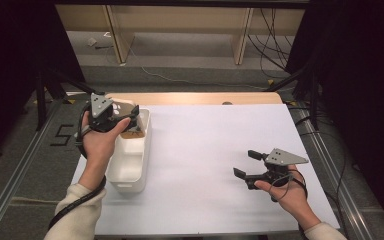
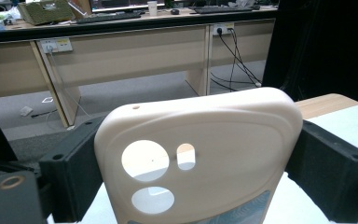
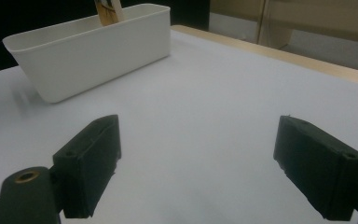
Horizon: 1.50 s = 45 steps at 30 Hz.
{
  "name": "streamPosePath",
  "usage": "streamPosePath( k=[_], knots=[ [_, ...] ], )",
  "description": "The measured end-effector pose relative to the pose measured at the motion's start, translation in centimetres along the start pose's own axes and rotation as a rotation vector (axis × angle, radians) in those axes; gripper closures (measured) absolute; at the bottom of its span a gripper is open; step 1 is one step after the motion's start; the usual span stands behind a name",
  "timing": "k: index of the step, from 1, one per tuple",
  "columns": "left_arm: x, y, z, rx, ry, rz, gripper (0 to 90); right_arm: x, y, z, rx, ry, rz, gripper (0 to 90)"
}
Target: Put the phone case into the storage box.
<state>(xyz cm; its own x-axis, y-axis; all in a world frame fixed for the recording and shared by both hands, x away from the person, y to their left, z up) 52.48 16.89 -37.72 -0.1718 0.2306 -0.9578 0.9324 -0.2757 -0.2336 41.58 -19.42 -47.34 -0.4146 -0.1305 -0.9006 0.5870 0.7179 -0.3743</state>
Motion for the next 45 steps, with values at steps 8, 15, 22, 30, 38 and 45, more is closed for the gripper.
streamPosePath(
  k=[8, 15, 22, 30, 38, 45],
  knots=[
    [0.05, 0.01, 0.03, 0.000, 0.001, -0.003, 10.8, -0.04, -0.04, 0.02, 0.001, 0.001, 0.001, 15.9],
    [0.22, 0.06, -0.06, -0.001, -0.002, -0.010, 10.8, -0.03, 0.00, 0.05, 0.000, 0.001, 0.001, 16.0],
    [0.45, 0.17, 0.17, 0.002, -0.002, -0.025, 10.8, -0.06, -0.05, 0.03, 0.000, 0.001, 0.002, 15.9],
    [0.65, 0.30, 0.20, 0.002, -0.002, -0.031, 10.8, -0.04, -0.04, 0.02, 0.000, 0.003, 0.000, 16.0],
    [0.81, 0.45, 0.29, -0.001, 0.001, -0.041, 10.8, -0.01, 0.02, 0.10, 0.003, 0.006, 0.002, 16.0],
    [0.82, 0.69, 0.21, -0.004, -0.002, -0.047, 10.8, -0.04, 0.03, 0.10, 0.002, 0.008, 0.003, 16.0]
  ],
)
Point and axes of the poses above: each handheld gripper's, and its own axes: y roughly forward along the jaws, x roughly out of its underside, z roughly to its right, the point moved 10 cm from there along y, roughly forward along the jaws, and after that the axes turned 10 degrees about y, right-handed, at the moved point
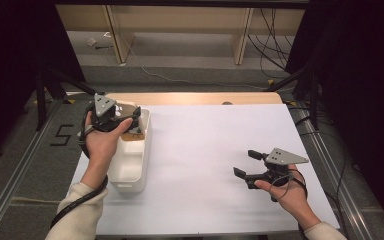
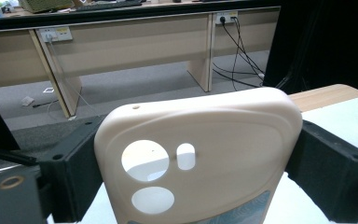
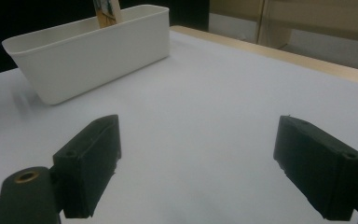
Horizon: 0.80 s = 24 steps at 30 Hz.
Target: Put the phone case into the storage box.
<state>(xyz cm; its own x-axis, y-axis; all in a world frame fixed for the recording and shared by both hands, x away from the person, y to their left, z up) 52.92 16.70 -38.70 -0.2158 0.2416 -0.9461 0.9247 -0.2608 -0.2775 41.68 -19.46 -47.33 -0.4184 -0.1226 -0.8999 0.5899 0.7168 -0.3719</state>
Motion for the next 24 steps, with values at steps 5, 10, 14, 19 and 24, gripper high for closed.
streamPosePath(
  k=[5, 10, 14, 19, 24],
  knots=[
    [0.0, 0.3, 0.0, -0.002, 0.000, -0.005, 10.8, -0.1, -0.1, -0.1, -0.001, 0.001, 0.007, 16.0],
    [0.0, 0.6, -0.1, -0.004, 0.002, -0.012, 10.8, -0.2, 0.0, -0.1, -0.003, 0.001, 0.008, 16.0],
    [-0.2, 0.8, -0.1, -0.005, 0.006, -0.015, 10.7, -0.2, -0.1, 0.0, -0.002, 0.002, 0.009, 16.0],
    [-0.4, 1.2, -0.3, -0.006, 0.000, -0.019, 10.7, -0.2, -0.1, 0.1, -0.002, 0.002, 0.009, 16.0],
    [-0.4, 1.4, -0.5, -0.009, -0.005, -0.022, 10.7, -0.2, -0.1, 0.1, -0.002, 0.004, 0.009, 16.0]
  ],
)
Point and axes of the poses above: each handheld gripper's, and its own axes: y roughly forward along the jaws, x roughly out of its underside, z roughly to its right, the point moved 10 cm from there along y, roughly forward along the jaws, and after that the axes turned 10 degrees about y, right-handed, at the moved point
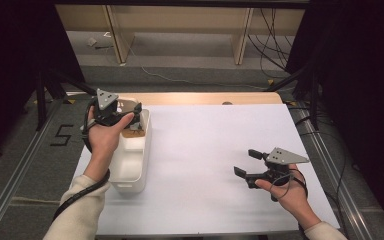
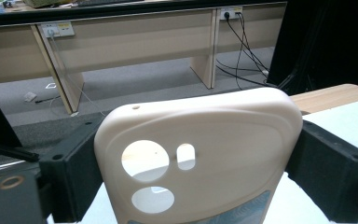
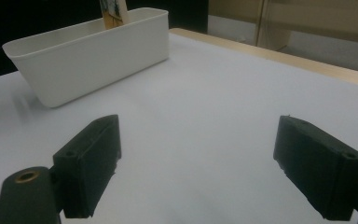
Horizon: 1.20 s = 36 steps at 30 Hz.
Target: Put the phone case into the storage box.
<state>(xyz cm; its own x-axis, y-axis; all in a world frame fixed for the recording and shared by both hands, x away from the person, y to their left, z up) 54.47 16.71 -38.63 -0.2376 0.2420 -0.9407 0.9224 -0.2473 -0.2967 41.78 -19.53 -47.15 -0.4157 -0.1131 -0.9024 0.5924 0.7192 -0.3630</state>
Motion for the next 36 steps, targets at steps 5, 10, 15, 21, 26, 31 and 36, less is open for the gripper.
streamPosePath(
  k=[5, 10, 15, 21, 26, 31, 36],
  knots=[
    [0.1, 0.2, 0.0, -0.001, 0.000, -0.008, 10.7, 0.0, 0.0, 0.0, 0.000, -0.001, 0.000, 16.0],
    [0.1, 0.5, -0.1, -0.003, -0.003, -0.010, 10.7, 0.0, 0.0, 0.0, 0.001, 0.001, 0.001, 16.1],
    [0.2, 0.9, 0.0, -0.003, -0.004, -0.020, 10.8, 0.0, 0.0, 0.1, 0.002, 0.004, -0.001, 16.1],
    [0.5, 1.3, -0.2, -0.004, -0.010, -0.035, 10.7, 0.0, 0.0, 0.0, 0.001, 0.006, 0.001, 16.1],
    [0.8, 1.8, -0.2, -0.007, -0.018, -0.043, 10.7, 0.0, 0.0, 0.1, 0.001, 0.005, 0.000, 16.1],
    [1.1, 2.0, -0.3, -0.008, -0.024, -0.053, 10.7, 0.0, 0.0, 0.1, 0.001, 0.006, 0.002, 16.1],
    [1.3, 2.2, -0.4, -0.010, -0.024, -0.063, 10.7, 0.0, 0.0, 0.1, 0.000, 0.006, 0.001, 16.1]
  ],
)
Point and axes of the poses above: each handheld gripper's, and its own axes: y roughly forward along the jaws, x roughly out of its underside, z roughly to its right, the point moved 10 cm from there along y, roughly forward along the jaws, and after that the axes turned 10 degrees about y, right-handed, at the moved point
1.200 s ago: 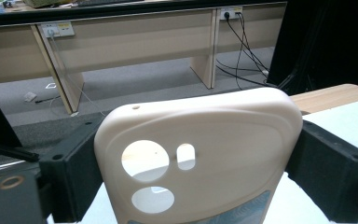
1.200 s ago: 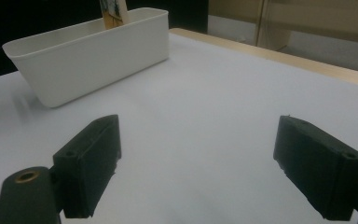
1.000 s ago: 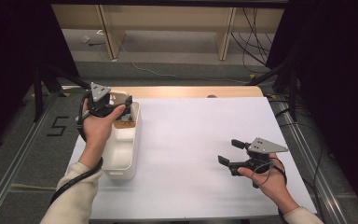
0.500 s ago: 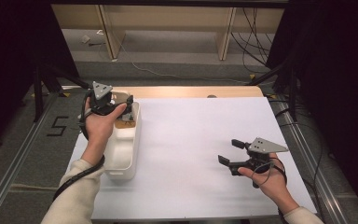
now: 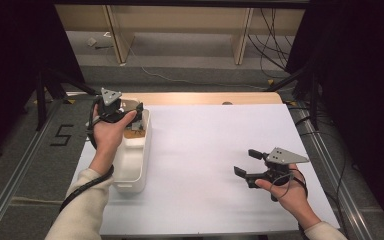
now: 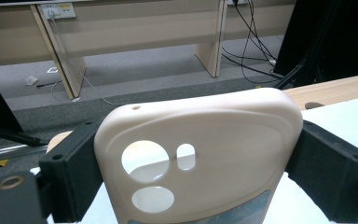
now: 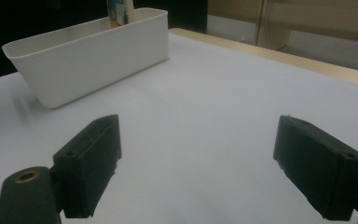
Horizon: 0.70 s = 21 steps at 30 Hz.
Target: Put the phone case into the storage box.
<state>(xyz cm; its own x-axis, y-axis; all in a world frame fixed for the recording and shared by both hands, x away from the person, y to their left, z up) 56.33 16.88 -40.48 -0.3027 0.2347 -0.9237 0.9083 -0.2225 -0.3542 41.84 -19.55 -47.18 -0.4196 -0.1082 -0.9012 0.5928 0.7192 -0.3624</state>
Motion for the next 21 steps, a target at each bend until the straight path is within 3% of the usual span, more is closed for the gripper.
streamPosePath(
  k=[21],
  knots=[
    [0.53, 0.86, -0.31, -0.008, -0.017, -0.025, 10.6, 0.05, 0.04, 0.05, -0.001, 0.002, -0.001, 16.1]
  ],
)
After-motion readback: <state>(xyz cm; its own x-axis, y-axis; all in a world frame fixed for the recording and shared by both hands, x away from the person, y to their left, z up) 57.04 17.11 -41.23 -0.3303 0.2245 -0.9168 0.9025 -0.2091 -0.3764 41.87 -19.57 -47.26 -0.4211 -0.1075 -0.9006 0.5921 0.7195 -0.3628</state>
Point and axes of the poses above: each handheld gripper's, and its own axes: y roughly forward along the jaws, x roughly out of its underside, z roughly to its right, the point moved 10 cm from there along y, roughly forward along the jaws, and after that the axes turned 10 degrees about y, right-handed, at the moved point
